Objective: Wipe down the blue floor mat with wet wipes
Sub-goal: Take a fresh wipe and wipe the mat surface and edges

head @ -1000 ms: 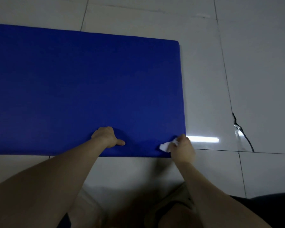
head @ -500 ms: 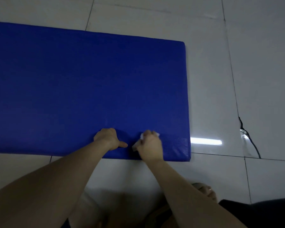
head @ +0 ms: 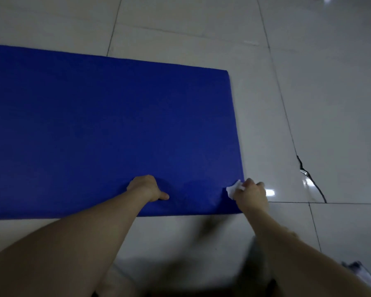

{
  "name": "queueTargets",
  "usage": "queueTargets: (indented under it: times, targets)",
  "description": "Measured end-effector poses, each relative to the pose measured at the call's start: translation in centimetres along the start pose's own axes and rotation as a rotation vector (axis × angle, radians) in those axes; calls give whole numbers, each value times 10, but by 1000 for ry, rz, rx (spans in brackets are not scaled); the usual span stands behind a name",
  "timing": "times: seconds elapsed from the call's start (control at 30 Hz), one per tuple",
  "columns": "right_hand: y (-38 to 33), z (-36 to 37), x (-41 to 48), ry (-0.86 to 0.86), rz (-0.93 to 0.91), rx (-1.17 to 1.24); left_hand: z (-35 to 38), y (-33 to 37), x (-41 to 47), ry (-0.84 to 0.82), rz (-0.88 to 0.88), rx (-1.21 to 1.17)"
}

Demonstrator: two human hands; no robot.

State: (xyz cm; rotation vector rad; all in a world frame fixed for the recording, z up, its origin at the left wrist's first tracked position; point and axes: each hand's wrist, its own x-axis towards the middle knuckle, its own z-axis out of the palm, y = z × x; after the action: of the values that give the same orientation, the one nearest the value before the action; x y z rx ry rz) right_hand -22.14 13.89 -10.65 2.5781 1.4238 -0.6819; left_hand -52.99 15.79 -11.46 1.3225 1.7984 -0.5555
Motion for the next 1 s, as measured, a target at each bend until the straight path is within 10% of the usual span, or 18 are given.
queueTargets:
  times: [0.63, 1.0]
  targets:
    - [5, -29, -2, -96, -106, 249, 45, 5, -58, 289, 63, 103]
    - [48, 12, -113, -328, 63, 340, 93, -15, -146, -52, 42, 135]
